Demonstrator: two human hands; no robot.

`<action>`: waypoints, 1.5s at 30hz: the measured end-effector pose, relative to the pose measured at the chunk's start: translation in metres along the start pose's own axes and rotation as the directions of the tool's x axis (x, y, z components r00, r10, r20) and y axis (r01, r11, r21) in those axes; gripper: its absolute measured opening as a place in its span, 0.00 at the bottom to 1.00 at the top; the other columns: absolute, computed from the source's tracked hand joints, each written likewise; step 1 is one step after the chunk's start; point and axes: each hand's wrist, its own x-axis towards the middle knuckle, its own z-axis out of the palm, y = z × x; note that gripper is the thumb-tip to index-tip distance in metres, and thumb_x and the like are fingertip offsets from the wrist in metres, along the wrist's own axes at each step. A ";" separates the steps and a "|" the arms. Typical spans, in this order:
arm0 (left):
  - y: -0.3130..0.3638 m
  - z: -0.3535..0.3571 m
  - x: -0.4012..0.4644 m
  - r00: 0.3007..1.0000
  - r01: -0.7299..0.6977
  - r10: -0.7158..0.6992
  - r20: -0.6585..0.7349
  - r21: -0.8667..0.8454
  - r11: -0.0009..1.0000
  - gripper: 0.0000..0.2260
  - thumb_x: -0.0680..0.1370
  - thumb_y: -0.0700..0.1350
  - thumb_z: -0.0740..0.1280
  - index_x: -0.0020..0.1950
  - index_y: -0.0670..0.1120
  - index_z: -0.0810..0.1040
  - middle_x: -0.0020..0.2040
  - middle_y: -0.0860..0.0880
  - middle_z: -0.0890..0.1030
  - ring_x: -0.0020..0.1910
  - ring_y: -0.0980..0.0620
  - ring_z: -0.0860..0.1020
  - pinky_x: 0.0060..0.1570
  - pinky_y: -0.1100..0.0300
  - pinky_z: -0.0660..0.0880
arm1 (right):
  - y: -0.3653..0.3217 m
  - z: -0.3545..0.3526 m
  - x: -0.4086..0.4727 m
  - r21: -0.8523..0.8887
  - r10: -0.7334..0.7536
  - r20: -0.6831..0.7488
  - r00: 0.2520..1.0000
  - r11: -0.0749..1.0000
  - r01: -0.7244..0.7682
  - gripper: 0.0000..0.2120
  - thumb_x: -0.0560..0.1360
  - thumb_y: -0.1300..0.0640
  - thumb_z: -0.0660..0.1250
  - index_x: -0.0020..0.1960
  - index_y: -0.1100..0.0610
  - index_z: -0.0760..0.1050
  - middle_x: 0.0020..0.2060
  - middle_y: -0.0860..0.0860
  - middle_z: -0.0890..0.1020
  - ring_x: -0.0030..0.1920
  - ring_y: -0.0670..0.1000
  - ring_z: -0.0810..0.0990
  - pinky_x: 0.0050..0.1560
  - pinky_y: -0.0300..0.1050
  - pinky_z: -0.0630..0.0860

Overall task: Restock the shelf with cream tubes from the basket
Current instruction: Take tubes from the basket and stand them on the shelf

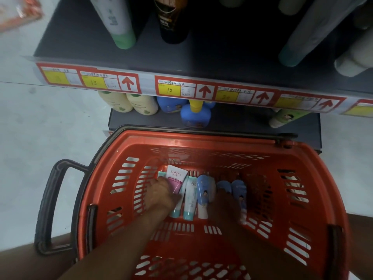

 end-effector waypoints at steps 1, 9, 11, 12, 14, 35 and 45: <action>0.000 -0.002 -0.001 1.000 0.001 -0.001 -0.002 -0.016 1.000 0.36 0.67 0.64 0.79 0.67 0.47 0.72 0.63 0.45 0.77 0.61 0.45 0.77 0.60 0.51 0.80 | -0.001 -0.001 0.000 0.061 0.009 -0.027 1.000 0.998 -0.007 0.19 0.80 0.52 0.66 0.70 0.54 0.71 0.66 0.53 0.77 0.64 0.54 0.79 0.62 0.47 0.73; 0.001 -0.015 -0.015 0.998 -0.047 0.040 -0.055 -0.131 0.990 0.38 0.64 0.75 0.73 0.62 0.49 0.75 0.58 0.47 0.81 0.57 0.45 0.81 0.56 0.49 0.82 | -0.005 -0.018 -0.010 0.255 -0.035 0.006 0.999 0.966 0.033 0.22 0.76 0.54 0.68 0.69 0.56 0.70 0.65 0.52 0.75 0.60 0.52 0.76 0.59 0.46 0.74; 0.001 -0.015 -0.019 0.994 -0.070 0.055 -0.091 -0.162 0.984 0.47 0.61 0.83 0.64 0.63 0.47 0.76 0.60 0.46 0.82 0.61 0.43 0.81 0.61 0.46 0.80 | -0.007 -0.031 -0.019 0.333 -0.065 0.007 0.998 0.941 0.060 0.22 0.75 0.58 0.67 0.68 0.54 0.74 0.60 0.50 0.79 0.58 0.53 0.81 0.58 0.48 0.78; 0.001 -0.015 -0.022 0.994 -0.082 0.067 -0.086 -0.182 0.980 0.47 0.60 0.84 0.62 0.61 0.47 0.77 0.59 0.46 0.83 0.61 0.44 0.81 0.62 0.45 0.80 | -0.006 -0.036 -0.022 0.360 -0.076 0.006 0.997 0.930 0.069 0.21 0.75 0.60 0.66 0.68 0.53 0.74 0.56 0.49 0.80 0.56 0.54 0.82 0.55 0.46 0.78; -0.001 -0.018 -0.027 0.993 -0.108 0.093 -0.077 -0.218 0.970 0.44 0.58 0.84 0.61 0.56 0.50 0.79 0.52 0.50 0.85 0.57 0.46 0.83 0.60 0.46 0.81 | -0.006 -0.049 -0.033 0.328 -0.106 0.007 0.994 0.940 0.098 0.20 0.78 0.60 0.66 0.69 0.53 0.72 0.54 0.51 0.81 0.55 0.55 0.82 0.52 0.42 0.75; 0.044 -0.155 -0.176 0.826 -0.508 0.329 -0.457 -0.353 0.786 0.17 0.60 0.57 0.75 0.45 0.53 0.79 0.41 0.54 0.82 0.38 0.54 0.81 0.39 0.51 0.80 | -0.025 -0.203 -0.145 0.496 -0.256 -0.369 0.894 0.759 0.422 0.24 0.73 0.61 0.75 0.68 0.56 0.75 0.59 0.51 0.83 0.55 0.50 0.82 0.52 0.43 0.80; 0.079 -0.245 -0.242 0.596 -0.716 0.349 -0.723 -0.281 0.639 0.22 0.64 0.60 0.76 0.55 0.55 0.78 0.48 0.56 0.81 0.44 0.57 0.80 0.42 0.54 0.81 | -0.053 -0.295 -0.202 0.422 -0.376 -0.602 0.704 0.599 0.680 0.22 0.73 0.60 0.74 0.65 0.51 0.73 0.60 0.49 0.83 0.59 0.50 0.83 0.59 0.53 0.82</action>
